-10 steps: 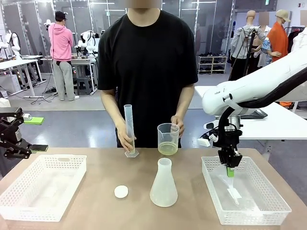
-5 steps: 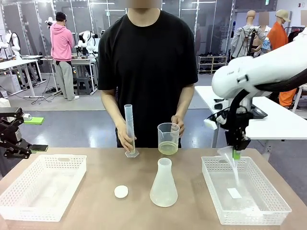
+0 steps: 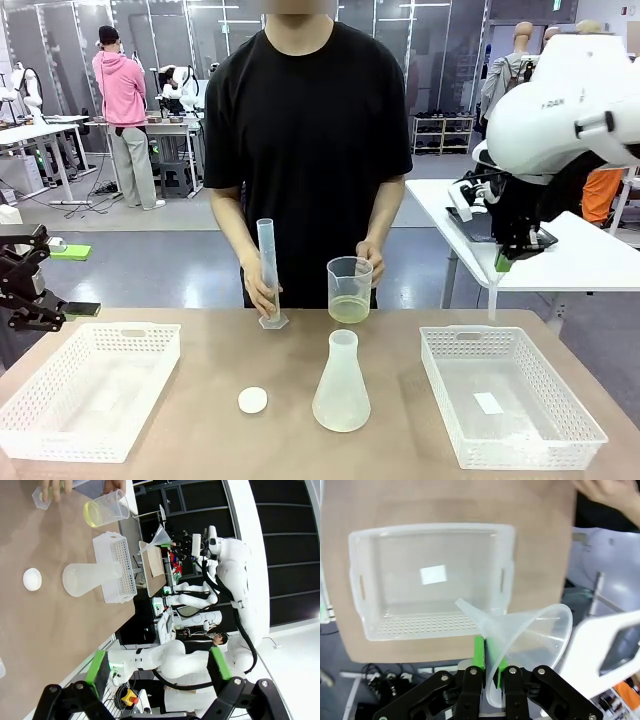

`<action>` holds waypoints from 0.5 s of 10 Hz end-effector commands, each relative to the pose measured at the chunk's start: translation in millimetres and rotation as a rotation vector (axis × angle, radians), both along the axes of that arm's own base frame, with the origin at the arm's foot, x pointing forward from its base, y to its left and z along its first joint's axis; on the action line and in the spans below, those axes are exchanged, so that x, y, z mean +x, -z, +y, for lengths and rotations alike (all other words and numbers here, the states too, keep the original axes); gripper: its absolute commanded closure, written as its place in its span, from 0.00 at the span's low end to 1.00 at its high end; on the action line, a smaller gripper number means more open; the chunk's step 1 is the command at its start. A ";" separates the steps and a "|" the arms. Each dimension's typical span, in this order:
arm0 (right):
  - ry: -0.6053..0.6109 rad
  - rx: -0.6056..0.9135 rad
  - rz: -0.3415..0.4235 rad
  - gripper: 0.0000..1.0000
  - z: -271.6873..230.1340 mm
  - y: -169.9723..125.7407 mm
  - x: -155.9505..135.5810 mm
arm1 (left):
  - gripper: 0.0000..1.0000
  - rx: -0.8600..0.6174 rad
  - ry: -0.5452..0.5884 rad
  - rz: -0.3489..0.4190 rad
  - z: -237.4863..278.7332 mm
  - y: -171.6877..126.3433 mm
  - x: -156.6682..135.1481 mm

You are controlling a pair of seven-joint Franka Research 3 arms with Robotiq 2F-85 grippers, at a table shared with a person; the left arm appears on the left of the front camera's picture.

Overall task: Prepare the solutions needed for the experiment.
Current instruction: Pick up the Plastic Funnel and insert it into the Big flask.

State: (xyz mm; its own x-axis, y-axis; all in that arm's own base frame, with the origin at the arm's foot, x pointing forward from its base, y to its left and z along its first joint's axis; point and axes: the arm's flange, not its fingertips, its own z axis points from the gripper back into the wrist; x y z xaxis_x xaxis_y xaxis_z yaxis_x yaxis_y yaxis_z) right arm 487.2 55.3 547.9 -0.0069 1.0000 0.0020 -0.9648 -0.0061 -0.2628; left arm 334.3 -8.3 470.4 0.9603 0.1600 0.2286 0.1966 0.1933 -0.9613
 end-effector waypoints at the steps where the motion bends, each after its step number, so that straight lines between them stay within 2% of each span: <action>1: 0.059 -0.036 -0.142 1.00 3.4 -0.2 -34.3 | 0.00 -0.015 0.007 -0.005 -1.2 -0.8 1.3; 3: 0.088 -0.058 -0.219 1.00 3.8 -20.6 -54.2 | 0.00 -0.015 0.007 -0.005 -1.2 -0.8 1.3; 5: 0.105 -0.051 -0.238 1.00 4.2 -26.4 -59.8 | 0.00 -0.015 0.007 -0.005 -1.2 -0.8 1.3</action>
State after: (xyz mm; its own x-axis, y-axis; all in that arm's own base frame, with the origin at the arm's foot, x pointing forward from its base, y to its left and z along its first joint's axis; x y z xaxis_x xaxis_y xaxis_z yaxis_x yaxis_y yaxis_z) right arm 427.3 58.0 583.2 0.0732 0.9965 -0.0406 -0.8822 0.0457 -0.4686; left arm 334.3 -8.3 470.4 0.9604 0.1596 0.2284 0.1966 0.1931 -0.9613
